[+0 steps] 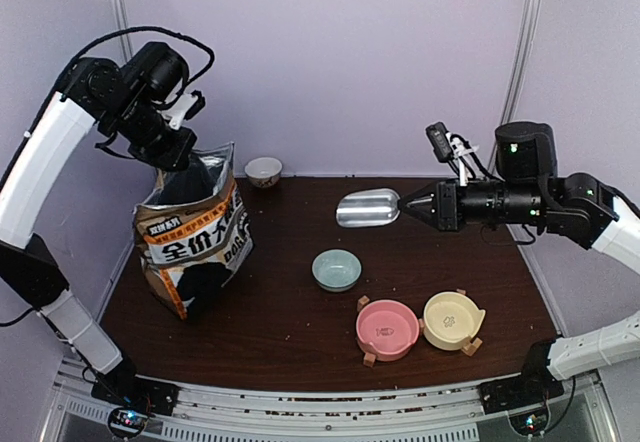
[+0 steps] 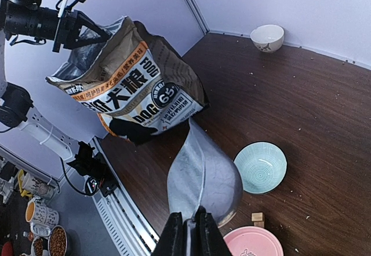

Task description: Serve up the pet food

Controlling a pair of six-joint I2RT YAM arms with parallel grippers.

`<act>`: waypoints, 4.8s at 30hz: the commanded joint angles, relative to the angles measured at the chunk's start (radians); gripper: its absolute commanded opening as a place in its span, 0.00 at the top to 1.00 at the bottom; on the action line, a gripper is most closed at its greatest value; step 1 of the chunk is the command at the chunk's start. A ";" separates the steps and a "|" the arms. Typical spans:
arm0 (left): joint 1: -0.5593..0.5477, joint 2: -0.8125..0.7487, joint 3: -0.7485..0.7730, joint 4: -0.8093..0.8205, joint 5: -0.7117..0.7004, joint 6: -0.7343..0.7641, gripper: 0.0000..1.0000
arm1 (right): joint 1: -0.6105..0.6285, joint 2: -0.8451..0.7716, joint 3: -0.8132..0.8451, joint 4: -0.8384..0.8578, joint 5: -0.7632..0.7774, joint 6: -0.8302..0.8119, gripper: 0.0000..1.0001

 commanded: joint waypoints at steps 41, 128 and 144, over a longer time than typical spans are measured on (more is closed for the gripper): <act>-0.427 -0.234 -0.815 0.776 0.148 -0.382 0.21 | 0.296 0.447 -0.259 0.345 0.260 0.356 1.00; -0.544 -0.178 -0.794 0.497 0.051 -0.359 0.32 | 0.256 0.757 0.018 0.915 -0.055 0.279 1.00; -0.545 -0.317 -0.798 0.451 -0.185 -0.444 1.00 | 0.242 0.620 -0.208 1.104 -0.089 0.286 1.00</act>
